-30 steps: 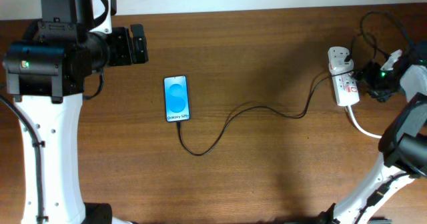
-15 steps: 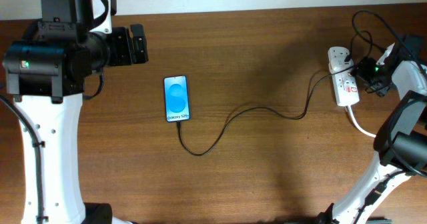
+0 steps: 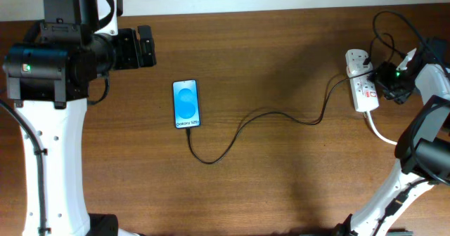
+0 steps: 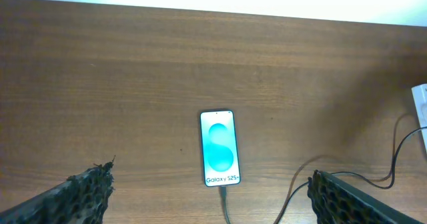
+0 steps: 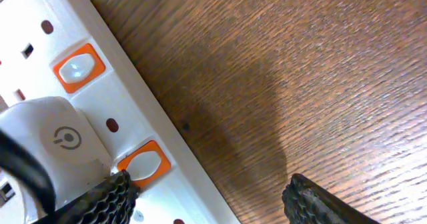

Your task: Plug charger to phone and switch on socket

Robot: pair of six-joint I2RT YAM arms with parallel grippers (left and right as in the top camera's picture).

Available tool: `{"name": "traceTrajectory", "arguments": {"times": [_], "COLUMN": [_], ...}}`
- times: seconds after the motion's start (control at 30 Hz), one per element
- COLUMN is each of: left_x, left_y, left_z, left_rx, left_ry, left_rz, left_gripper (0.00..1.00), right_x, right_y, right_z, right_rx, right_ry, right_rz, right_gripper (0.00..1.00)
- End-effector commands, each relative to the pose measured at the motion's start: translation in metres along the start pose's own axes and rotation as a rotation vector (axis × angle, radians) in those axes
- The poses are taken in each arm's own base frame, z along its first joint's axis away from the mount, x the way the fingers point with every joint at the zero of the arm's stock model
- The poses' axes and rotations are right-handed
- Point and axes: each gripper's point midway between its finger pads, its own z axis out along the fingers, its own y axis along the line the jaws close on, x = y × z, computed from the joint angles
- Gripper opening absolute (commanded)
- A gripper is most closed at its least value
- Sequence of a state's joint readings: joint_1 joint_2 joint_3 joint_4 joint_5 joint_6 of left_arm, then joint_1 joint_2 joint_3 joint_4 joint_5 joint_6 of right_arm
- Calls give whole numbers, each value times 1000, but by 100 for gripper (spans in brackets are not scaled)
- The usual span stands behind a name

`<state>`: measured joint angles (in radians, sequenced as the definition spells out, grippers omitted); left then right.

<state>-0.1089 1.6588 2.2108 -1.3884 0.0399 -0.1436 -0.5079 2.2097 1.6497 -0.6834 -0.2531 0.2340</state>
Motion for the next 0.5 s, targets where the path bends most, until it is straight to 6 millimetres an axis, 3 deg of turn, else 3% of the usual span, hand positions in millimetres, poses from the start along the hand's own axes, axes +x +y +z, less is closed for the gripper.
{"name": "traceTrajectory", "arguments": {"times": [0.0,0.17,0.33,0.47], "left_x": [-4,-4,-4,-4], "left_y": [4,4,4,4], "left_z": [-7,-7,-7,-7], "left_rx": [-12,-12,-12,-12], "left_ry": [-24,-24,-24,-24], "left_rz": [-6,-6,-5,-6], "left_gripper": [99,99,99,99], "right_x": [2,-2,-15,-18], "right_y": [0,1,7,-6], "right_z": [9,3,-16,-15], "right_rx": [-42,-48,-44,37], "right_ry": [27,13,4,-10], "right_rz": [22,2,-92,-93], "right_gripper": [76,76,76,76]}}
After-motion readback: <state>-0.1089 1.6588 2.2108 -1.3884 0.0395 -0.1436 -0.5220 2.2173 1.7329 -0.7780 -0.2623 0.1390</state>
